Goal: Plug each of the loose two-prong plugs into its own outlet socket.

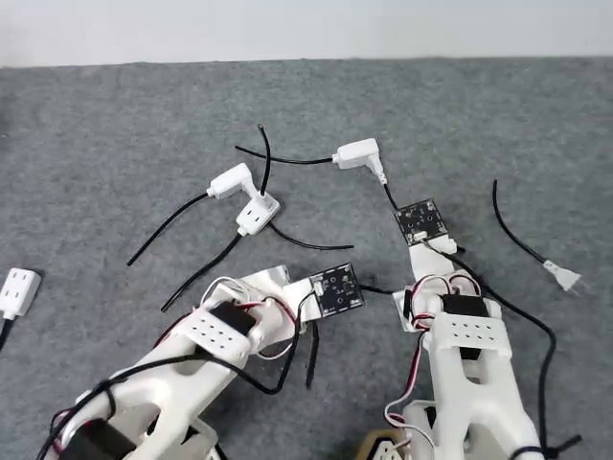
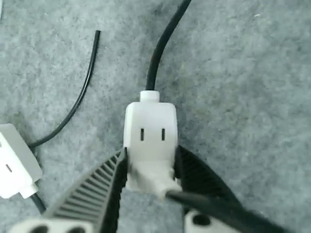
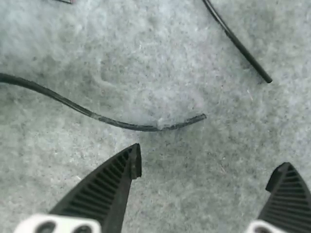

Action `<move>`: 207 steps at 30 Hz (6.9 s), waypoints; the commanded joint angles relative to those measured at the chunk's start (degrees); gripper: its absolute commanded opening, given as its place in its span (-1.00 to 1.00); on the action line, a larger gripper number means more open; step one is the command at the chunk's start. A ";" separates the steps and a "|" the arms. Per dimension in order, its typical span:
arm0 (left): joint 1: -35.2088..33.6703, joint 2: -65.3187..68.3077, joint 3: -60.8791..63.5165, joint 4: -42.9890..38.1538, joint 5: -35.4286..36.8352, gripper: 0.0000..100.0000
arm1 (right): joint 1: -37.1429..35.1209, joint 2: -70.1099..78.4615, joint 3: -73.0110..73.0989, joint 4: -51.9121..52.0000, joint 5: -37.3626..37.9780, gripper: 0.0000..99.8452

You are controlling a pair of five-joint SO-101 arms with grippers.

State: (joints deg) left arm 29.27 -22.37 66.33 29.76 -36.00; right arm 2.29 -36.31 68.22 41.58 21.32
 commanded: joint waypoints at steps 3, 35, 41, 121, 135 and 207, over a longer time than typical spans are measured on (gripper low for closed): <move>0.00 0.18 -2.51 -1.76 -0.53 -0.98 | -0.31 -0.48 -0.44 -0.84 0.70 -0.20; -40.44 18.37 -35.21 -4.22 -0.18 -0.98 | 0.13 -0.48 1.49 -4.26 4.22 -0.20; -40.53 24.18 -45.14 6.77 -0.09 -0.92 | -0.22 -0.48 1.49 -4.44 4.22 -0.20; -83.69 35.25 -30.90 -6.95 -32.53 -0.79 | -0.57 -0.48 2.81 -5.49 4.31 -0.20; -83.78 24.35 -34.86 3.52 -24.79 -0.35 | -1.63 -0.84 3.60 -5.49 6.59 -0.20; -31.12 7.47 -56.75 67.78 -13.71 -0.97 | 4.53 -1.19 1.93 -5.76 1.76 -0.20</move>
State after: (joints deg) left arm -10.81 -9.63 5.93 99.65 -55.69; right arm 6.15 -36.31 72.26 36.92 23.69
